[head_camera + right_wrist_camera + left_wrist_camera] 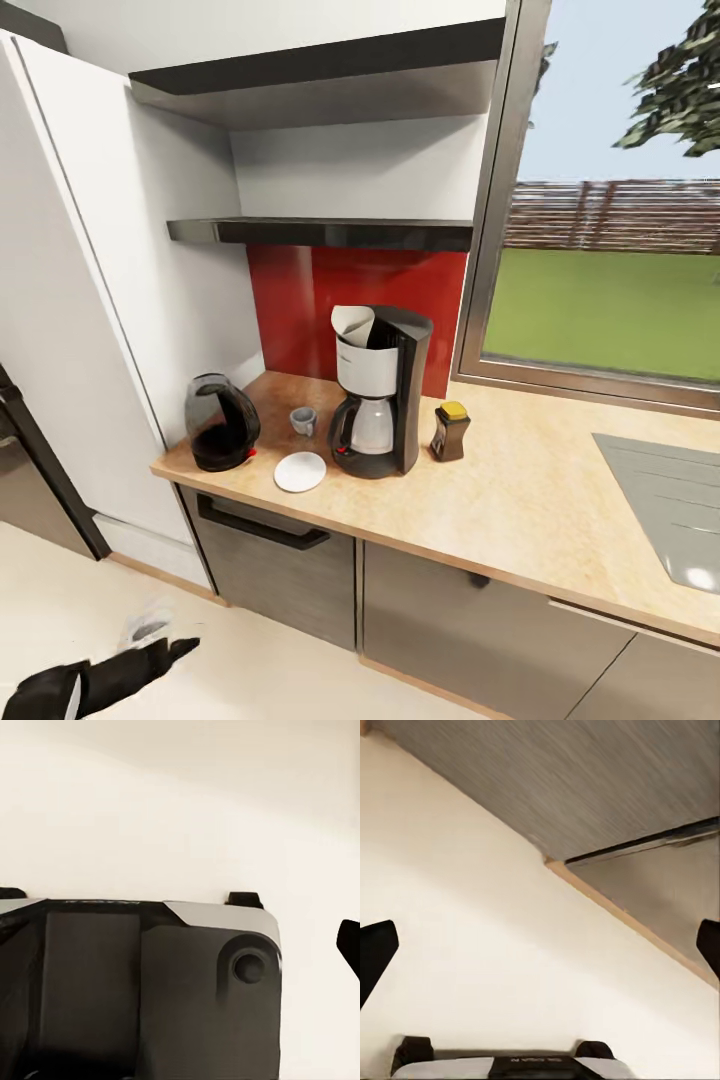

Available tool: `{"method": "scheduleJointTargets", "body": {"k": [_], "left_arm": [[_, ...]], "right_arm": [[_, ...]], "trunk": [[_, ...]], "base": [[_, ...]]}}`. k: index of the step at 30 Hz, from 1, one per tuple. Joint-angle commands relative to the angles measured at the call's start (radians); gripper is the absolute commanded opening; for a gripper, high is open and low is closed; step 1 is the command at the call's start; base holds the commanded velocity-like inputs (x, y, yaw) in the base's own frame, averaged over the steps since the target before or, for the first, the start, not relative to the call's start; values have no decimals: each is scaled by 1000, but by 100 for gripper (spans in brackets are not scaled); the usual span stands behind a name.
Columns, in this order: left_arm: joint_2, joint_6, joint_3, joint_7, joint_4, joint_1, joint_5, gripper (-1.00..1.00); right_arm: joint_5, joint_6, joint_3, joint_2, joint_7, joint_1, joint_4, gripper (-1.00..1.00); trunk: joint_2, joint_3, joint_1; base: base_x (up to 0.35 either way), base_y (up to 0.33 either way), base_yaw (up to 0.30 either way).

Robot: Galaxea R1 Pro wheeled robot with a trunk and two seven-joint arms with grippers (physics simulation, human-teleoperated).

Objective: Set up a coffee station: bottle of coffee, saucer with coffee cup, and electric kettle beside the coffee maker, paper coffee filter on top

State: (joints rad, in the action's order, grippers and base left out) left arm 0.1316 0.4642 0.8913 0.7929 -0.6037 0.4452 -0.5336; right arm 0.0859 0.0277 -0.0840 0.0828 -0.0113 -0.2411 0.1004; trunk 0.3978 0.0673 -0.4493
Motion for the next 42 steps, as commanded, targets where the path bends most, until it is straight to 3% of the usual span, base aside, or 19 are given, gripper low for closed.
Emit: {"method": "scheduleJointTargets", "body": {"k": [1, 3, 5, 8, 9, 10, 11, 14, 16, 17, 22, 27, 28, 29, 31, 38, 42], "left_arm": [[0, -19, 2, -5, -1, -15, -12, 100], [2, -163, -9, -97, 1, -101, -68, 100], [2, -225, -10, -141, 6, -141, -93, 100], [3, -356, -13, -253, 59, -237, -169, 100], [5, -388, -13, -311, 99, -269, -226, 100], [5, -396, -13, -343, 120, -280, -259, 100], [6, -405, -14, -415, 165, -294, -329, 100], [7, -411, -13, -520, 248, -301, -422, 100], [9, -414, -13, -581, 301, -303, -468, 100], [12, -416, -12, -606, 321, -303, -485, 100], [27, -415, -6, -631, 342, -304, -496, 100], [34, -415, -4, -634, 346, -304, -492, 100], [40, -415, -3, -635, 346, -304, -491, 100], [51, -415, -3, -635, 347, -304, -488, 100], [56, -415, -3, -635, 347, -304, -487, 100], [63, -416, -3, -635, 346, -310, -489, 100], [63, -417, -3, -635, 346, -311, -489, 100]], "right_arm": [[9, 3, -8, 0, -1, -1, 6, 100], [9, 3, -8, 1, 0, -1, 42, 100], [9, 3, -9, 2, 0, -1, 65, 100], [8, 3, -11, 33, 1, -1, 187, 100], [6, 3, -12, 53, 1, -1, 257, 100], [4, 3, -12, 63, 1, -1, 289, 100], [-2, 2, -15, 85, 1, -1, 353, 100], [-18, 1, -43, 92, 1, -1, 452, 100], [-26, -2, -89, 92, 0, -2, 532, 100], [-29, -4, -136, 92, -1, -3, 600, 100], [-31, -15, -261, 92, -5, -4, 773, 100], [-28, -43, -328, 92, -4, -6, 879, 100], [-27, -53, -355, 92, -4, -6, 911, 100], [-20, -70, -410, 92, -4, -6, 973, 100], [4, -96, -449, 92, -6, -6, 1026, 100], [88, -263, -480, 92, -8, -10, 1245, 100], [94, -315, -482, 92, -9, -52, 1308, 100]], "trunk": [[2, 2, -1], [2, 2, -1], [2, 2, -1], [2, 2, -1], [2, 2, -1], [2, 2, -1], [2, 2, -1], [2, 2, -1], [2, 2, -1], [2, 2, -1], [2, 2, -1], [2, 2, -1], [2, 2, -1], [2, 2, -1], [2, 2, -1], [2, 2, -1], [2, 2, -1]], "base": [[0, 0, 0], [0, 0, 0], [0, 0, 0], [0, 0, 0], [0, 0, 0], [0, 0, 0], [0, 0, 0], [0, 0, 0], [0, 0, 0], [0, 0, 0], [0, 0, 0], [0, 0, 0], [0, 0, 0], [0, 0, 0], [0, 0, 0], [0, 0, 0], [0, 0, 0]]}}
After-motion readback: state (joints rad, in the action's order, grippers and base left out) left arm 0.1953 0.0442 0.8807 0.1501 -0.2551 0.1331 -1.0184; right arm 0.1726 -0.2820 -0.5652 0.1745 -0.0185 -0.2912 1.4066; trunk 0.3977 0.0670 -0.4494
